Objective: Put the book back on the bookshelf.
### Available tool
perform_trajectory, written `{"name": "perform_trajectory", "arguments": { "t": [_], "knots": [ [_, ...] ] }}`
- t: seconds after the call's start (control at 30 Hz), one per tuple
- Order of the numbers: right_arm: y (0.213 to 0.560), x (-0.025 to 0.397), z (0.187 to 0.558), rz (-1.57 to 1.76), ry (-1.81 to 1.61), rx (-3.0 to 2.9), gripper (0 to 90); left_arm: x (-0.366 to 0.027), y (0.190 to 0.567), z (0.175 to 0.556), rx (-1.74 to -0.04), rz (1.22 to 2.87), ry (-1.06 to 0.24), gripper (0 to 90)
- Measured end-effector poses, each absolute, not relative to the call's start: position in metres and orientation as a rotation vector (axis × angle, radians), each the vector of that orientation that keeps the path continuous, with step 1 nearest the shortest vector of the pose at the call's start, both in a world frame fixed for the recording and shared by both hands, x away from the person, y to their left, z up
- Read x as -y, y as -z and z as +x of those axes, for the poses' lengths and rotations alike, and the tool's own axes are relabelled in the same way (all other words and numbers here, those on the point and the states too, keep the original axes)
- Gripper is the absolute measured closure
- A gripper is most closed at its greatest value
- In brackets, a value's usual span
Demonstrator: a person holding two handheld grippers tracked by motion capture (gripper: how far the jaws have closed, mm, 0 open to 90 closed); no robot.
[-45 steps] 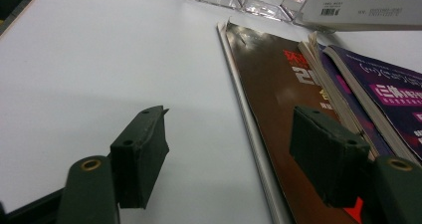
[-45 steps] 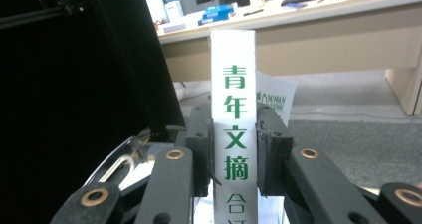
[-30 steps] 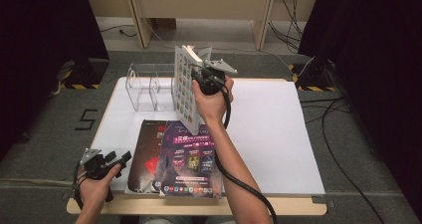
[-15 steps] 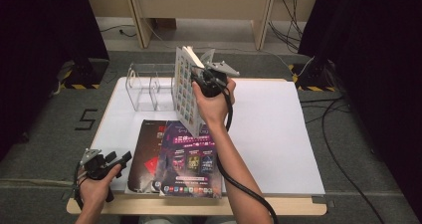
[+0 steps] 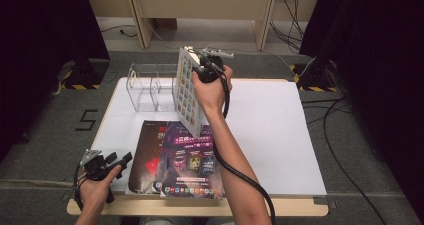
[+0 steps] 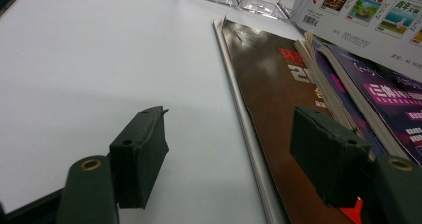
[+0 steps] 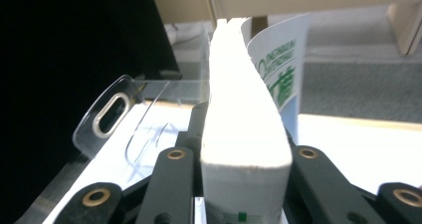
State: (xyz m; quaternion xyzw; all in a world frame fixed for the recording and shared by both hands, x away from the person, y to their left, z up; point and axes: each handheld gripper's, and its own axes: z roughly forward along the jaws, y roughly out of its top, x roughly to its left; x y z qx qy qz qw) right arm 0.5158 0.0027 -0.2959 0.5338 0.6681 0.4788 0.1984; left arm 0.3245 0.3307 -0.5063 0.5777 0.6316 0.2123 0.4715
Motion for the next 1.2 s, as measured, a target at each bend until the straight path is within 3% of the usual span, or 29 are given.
{"name": "perform_trajectory", "arguments": {
  "t": [0.6, 1.2],
  "knots": [
    [0.237, -0.016, 0.492, 1.333, -1.427, -1.798, 74.2, -0.331, 0.506, 0.324, -1.545, 1.406, -0.519, 30.1],
    [0.196, -0.028, 0.502, 1.261, -1.518, -1.747, 74.2, -0.333, 0.506, 0.325, -1.548, 1.399, -0.518, 30.0]
  ]
}}
